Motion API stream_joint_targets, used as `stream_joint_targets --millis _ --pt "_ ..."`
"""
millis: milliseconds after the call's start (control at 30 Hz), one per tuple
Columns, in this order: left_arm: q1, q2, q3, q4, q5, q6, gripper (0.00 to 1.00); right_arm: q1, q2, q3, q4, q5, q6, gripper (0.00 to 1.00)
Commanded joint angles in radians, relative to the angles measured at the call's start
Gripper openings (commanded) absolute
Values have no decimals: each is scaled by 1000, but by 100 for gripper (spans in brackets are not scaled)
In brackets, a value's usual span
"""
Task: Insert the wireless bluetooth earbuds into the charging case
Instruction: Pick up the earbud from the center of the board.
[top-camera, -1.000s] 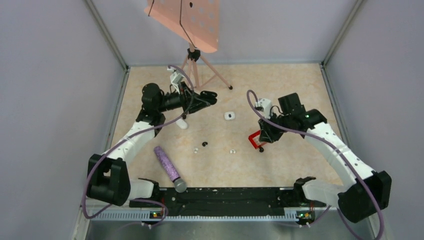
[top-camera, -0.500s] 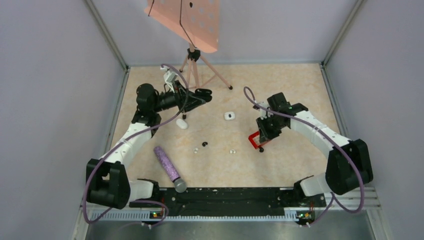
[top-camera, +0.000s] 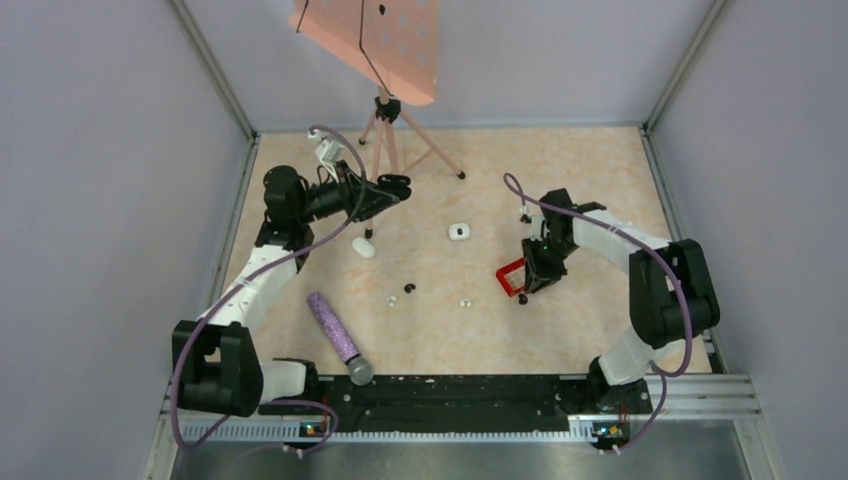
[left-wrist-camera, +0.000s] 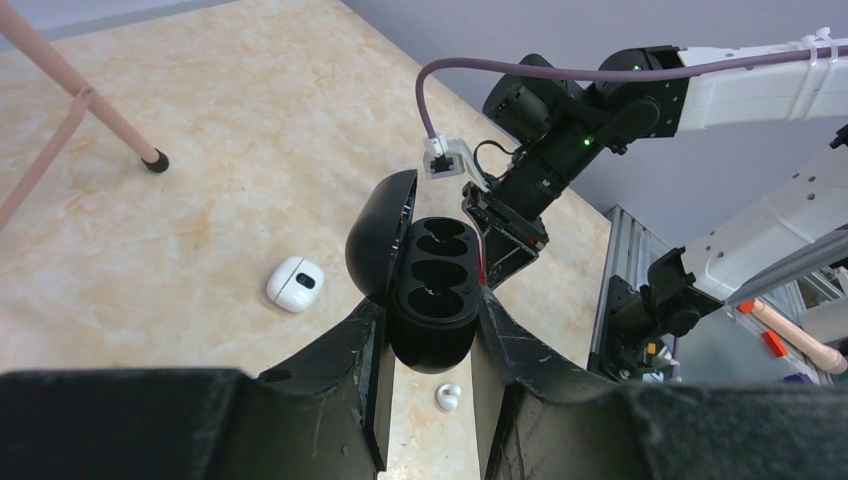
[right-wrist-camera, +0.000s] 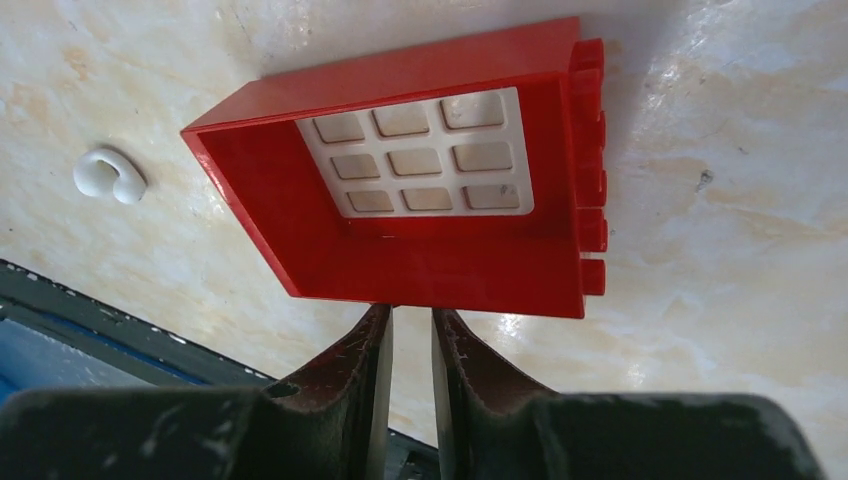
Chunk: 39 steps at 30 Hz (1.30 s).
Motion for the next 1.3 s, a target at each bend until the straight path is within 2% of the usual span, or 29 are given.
stream_joint_targets --millis 0,500,700,867,1000,1267 --pt "23 -23 33 6 -6 15 0 -1 32 7 30 -33 40 21" --pt "39 -2 49 12 -16 6 0 -1 75 -1 44 -13 56 23" --pt "42 -8 46 2 -18 8 0 11 89 -1 39 -23 64 33" --pt "46 -17 39 -5 -22 11 0 36 69 -29 51 -31 97 34" --pt "46 -22 34 -6 -24 14 0 41 51 -32 63 -32 97 29" --pt "46 -19 28 2 -22 9 0 41 1 23 20 -19 64 10"
